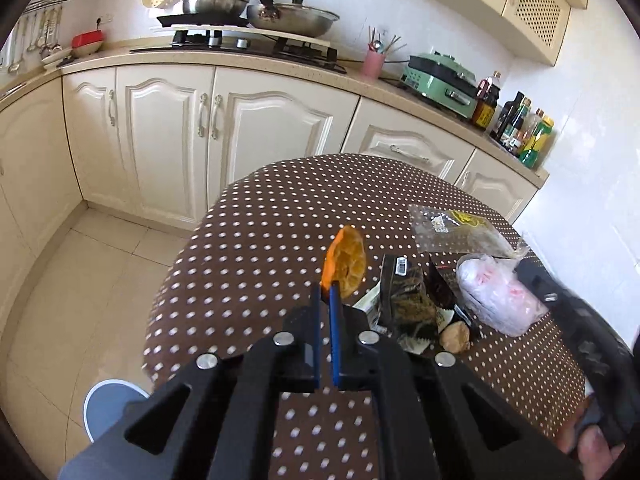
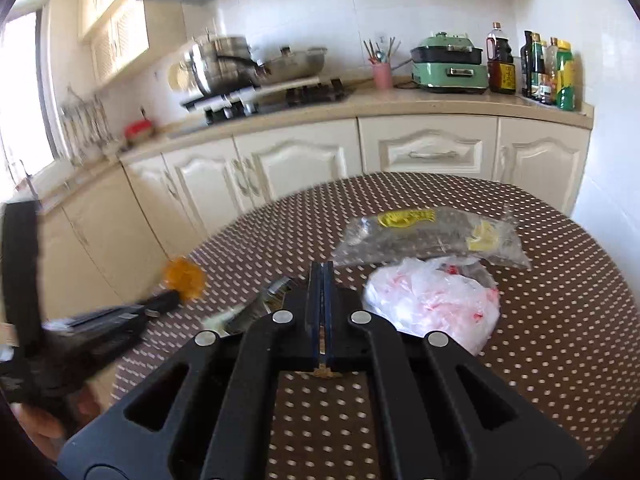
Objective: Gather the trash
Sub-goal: 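Grasp an orange peel with left tool while right tool grasps the dark snack bag, then carry both over the bucket and open left tool to drop the peel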
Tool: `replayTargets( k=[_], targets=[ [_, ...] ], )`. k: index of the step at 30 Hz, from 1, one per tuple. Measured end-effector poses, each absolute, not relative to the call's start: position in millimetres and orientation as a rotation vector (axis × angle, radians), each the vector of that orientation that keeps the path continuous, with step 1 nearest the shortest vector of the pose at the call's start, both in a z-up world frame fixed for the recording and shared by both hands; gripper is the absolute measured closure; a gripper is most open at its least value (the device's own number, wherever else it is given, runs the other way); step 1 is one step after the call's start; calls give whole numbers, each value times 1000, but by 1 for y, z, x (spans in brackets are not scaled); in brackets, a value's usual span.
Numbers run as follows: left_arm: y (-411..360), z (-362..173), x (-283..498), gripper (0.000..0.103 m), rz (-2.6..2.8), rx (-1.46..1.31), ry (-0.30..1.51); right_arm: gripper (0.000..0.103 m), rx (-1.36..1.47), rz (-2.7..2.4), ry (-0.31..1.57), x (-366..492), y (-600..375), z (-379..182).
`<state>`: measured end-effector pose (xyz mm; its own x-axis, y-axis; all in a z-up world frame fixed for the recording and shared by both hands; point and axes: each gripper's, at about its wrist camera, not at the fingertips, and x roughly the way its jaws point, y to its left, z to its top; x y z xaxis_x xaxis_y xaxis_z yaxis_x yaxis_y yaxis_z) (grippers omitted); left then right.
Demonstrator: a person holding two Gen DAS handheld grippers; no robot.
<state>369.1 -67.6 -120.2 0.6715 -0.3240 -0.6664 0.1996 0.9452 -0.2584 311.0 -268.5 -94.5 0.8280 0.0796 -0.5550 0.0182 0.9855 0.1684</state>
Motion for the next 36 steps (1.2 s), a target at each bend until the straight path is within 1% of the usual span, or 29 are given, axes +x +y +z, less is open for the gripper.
replayTargets(
  k=[2,4,5,6,7,8,13,14,16,17,18,19,21,22,23,24,30,36],
  targets=[
    [-63,-119,363,100,-298,-181,778,100,229,63,619,316,-275,-101],
    [-58,-118,358,100,-293,-191,773,100,224,43,657,323,-276,-106],
    [-57,-119,356,100,-293,-193,772,94,206,34,672,327,-275,-107],
    [-56,-119,355,100,-290,-196,773,75,190,25,688,331,-274,-110],
    [-55,-120,355,100,-289,-198,775,61,177,15,702,333,-272,-112],
    [-55,-121,356,100,-291,-200,778,45,162,4,713,337,-270,-114],
    [-55,-124,358,100,-290,-207,782,45,121,3,759,349,-261,-124],
    [-56,-124,358,100,-292,-208,783,47,110,2,771,351,-260,-127],
    [-56,-126,360,100,-294,-208,785,55,97,-7,801,356,-259,-134],
    [-56,-127,360,100,-295,-211,787,64,98,-7,811,358,-259,-136],
    [-56,-128,361,100,-298,-216,790,69,100,-5,832,361,-260,-139],
    [-56,-128,362,100,-300,-217,791,70,101,-9,849,364,-260,-143],
    [-56,-129,362,100,-302,-221,792,78,116,-7,873,367,-263,-147],
    [-57,-130,362,100,-304,-222,793,79,122,-3,874,367,-264,-147],
    [-57,-129,362,100,-305,-223,792,86,128,-1,866,366,-265,-146],
    [-57,-129,361,100,-307,-226,788,88,130,-3,842,362,-265,-143],
    [-47,-117,348,100,-318,-247,748,90,149,-12,687,338,-268,-116],
    [-20,-106,326,100,-288,-282,708,90,152,115,613,315,-231,-85]
  ],
)
